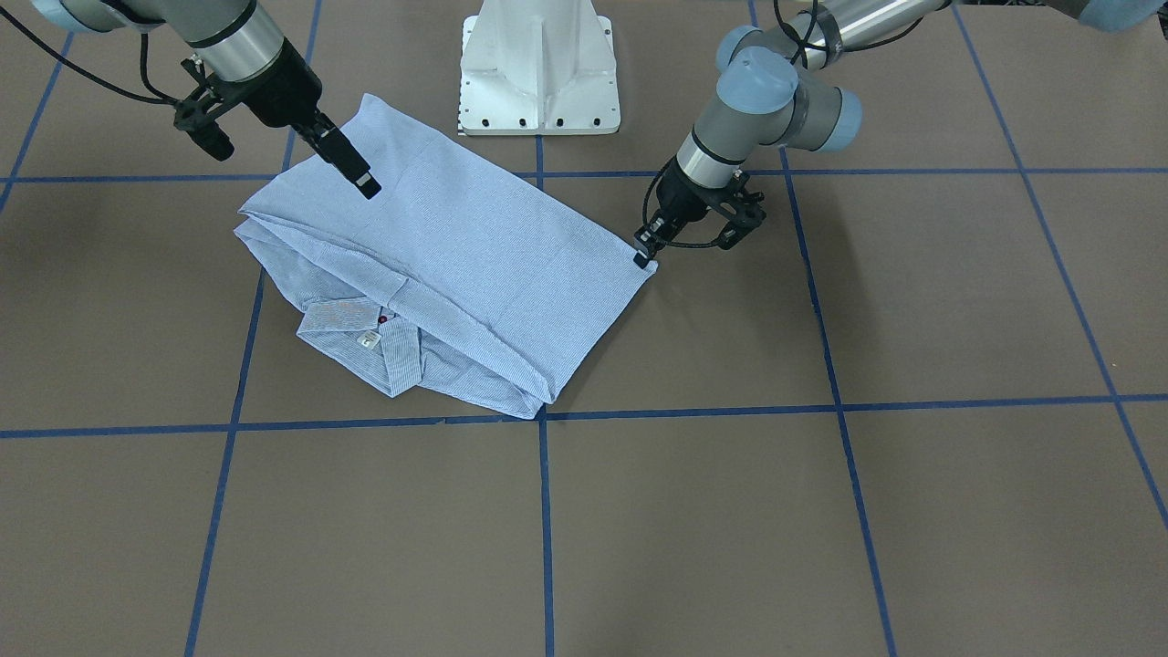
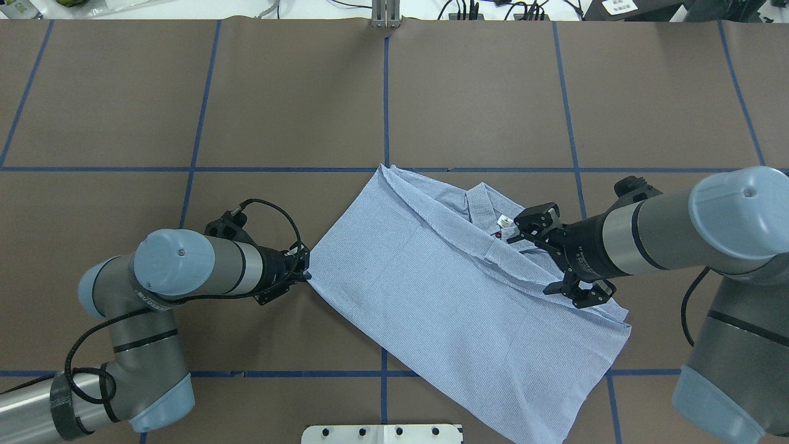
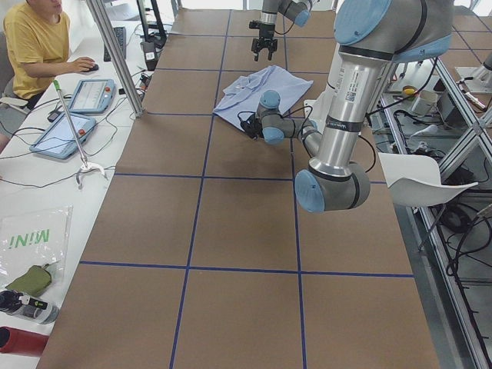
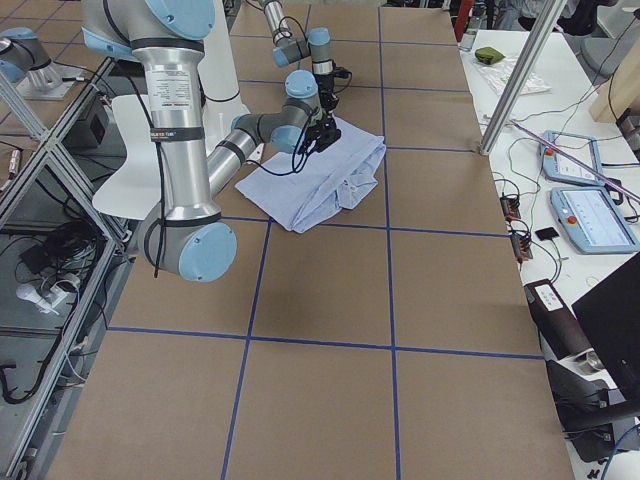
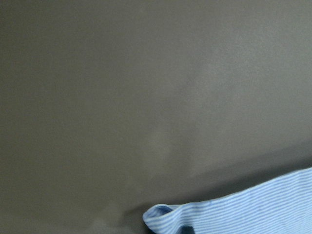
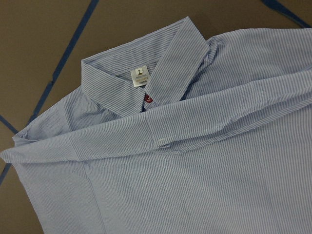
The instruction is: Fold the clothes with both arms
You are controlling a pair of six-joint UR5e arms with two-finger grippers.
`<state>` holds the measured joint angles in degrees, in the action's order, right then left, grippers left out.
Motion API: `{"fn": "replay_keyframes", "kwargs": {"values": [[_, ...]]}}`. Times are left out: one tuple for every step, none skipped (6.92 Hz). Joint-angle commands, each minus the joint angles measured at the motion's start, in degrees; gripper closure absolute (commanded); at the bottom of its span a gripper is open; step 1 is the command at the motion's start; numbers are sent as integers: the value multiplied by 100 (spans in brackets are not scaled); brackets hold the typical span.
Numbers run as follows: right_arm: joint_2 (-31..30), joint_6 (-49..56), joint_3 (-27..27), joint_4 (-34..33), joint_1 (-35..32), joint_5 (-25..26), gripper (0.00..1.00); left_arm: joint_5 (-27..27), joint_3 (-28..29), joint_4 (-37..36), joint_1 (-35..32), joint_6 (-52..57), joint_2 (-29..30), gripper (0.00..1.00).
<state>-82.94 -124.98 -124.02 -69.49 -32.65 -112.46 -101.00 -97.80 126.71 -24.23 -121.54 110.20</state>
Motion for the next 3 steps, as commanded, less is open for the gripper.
{"fn": "replay_keyframes", "kwargs": {"values": [[6,0,27,-3,4,31,0,-7,-98,-233,-300,417,36,100],[6,0,53,6,4,31,0,-7,-29,-243,-589,873,141,100],[6,0,53,-3,4,31,0,-33,189,-260,-1131,1426,446,100]]}}
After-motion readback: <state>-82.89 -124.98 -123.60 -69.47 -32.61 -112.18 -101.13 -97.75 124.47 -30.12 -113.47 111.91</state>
